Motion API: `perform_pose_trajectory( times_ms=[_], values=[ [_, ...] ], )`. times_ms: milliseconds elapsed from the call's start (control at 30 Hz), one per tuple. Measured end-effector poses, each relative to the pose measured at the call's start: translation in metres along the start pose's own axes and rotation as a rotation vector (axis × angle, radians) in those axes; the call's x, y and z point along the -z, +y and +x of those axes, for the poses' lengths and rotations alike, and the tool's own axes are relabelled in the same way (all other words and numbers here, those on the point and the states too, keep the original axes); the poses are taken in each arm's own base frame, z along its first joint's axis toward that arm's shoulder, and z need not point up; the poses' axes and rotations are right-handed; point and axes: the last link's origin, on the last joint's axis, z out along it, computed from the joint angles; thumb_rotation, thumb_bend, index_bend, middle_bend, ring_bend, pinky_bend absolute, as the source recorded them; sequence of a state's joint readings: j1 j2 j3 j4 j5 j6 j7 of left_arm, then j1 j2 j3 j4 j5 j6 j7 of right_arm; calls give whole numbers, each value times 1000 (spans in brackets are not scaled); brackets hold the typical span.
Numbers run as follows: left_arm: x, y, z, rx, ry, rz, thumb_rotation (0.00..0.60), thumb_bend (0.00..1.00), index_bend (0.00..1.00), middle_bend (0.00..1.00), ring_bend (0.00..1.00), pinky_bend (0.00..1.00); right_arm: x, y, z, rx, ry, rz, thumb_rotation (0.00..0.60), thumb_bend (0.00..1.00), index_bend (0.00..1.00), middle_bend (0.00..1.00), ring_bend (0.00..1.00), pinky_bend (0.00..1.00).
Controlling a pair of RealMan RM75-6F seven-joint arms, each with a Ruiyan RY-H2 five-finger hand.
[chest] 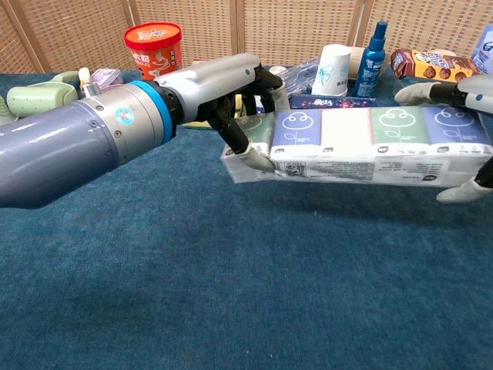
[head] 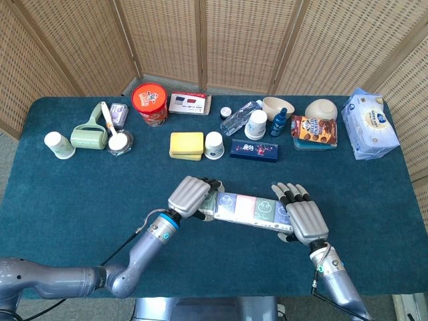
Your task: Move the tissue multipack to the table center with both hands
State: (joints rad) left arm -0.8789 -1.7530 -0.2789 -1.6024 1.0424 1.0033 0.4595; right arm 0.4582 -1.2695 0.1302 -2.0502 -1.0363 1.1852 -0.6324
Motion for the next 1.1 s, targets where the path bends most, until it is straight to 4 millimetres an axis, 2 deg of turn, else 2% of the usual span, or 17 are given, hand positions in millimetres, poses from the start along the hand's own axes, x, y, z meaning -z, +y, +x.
perform_pose_trajectory(
  times_ms=[367, 433, 500, 567, 600, 633, 700, 767, 833, 900, 967, 1033, 1067, 1100],
  values=[
    [-4, 11, -8, -4, 2, -7, 600, 19, 514, 575, 483, 558, -9, -8, 1, 6, -13, -3, 600, 0, 0, 0, 0, 11],
    [-4, 13, -8, 1, 10, -11, 600, 20, 514, 575, 483, 558, -10, -9, 1, 1, -15, 0, 600, 10, 0, 37, 23, 73],
    [-4, 16, -8, 9, 14, -14, 600, 20, 514, 575, 482, 558, -12, -9, 0, -9, -15, 5, 600, 115, 45, 161, 126, 214],
    [-4, 17, -8, 10, 17, -17, 600, 20, 514, 575, 482, 558, -15, -10, 0, -21, -10, 11, 600, 395, 234, 381, 351, 477],
    [-4, 18, -8, 9, 16, -18, 600, 19, 514, 575, 482, 558, -15, -11, -1, -25, -8, 14, 600, 500, 317, 454, 428, 568],
    [-4, 18, -9, 9, 14, -17, 600, 19, 514, 575, 482, 558, -16, -11, -1, -31, -8, 16, 600, 646, 435, 558, 534, 690],
    [-4, 19, -10, 6, 12, -16, 600, 18, 513, 573, 479, 559, -16, -12, -2, -50, -9, 22, 600, 836, 601, 691, 661, 837],
    [-4, 18, -11, 3, 9, -13, 600, 14, 509, 563, 470, 559, -16, -13, -3, -65, -5, 33, 600, 950, 696, 776, 741, 931],
    [-4, 18, -11, 2, 6, -11, 600, 8, 498, 543, 456, 558, -16, -14, -3, -71, -3, 45, 600, 976, 711, 794, 759, 960],
    [-3, 17, -11, 1, 6, -11, 600, 2, 463, 495, 424, 559, -15, -13, -4, -76, -10, 50, 600, 984, 714, 796, 760, 964],
    [-3, 17, -11, 1, 5, -12, 600, 0, 363, 372, 334, 547, -15, -12, -3, -75, -14, 52, 600, 987, 714, 796, 760, 965],
    [-2, 17, -10, 8, 2, -15, 600, 0, 153, 146, 153, 454, -14, -11, -2, -70, -12, 52, 600, 987, 714, 796, 760, 965],
    [-1, 16, -10, 12, -4, -17, 600, 0, 65, 60, 73, 383, -13, -10, -1, -68, -7, 50, 600, 988, 714, 796, 760, 964],
    [0, 16, -9, 16, -12, -20, 600, 0, 29, 25, 36, 338, -13, -9, -1, -67, -6, 49, 600, 988, 714, 796, 760, 964]
  ],
)
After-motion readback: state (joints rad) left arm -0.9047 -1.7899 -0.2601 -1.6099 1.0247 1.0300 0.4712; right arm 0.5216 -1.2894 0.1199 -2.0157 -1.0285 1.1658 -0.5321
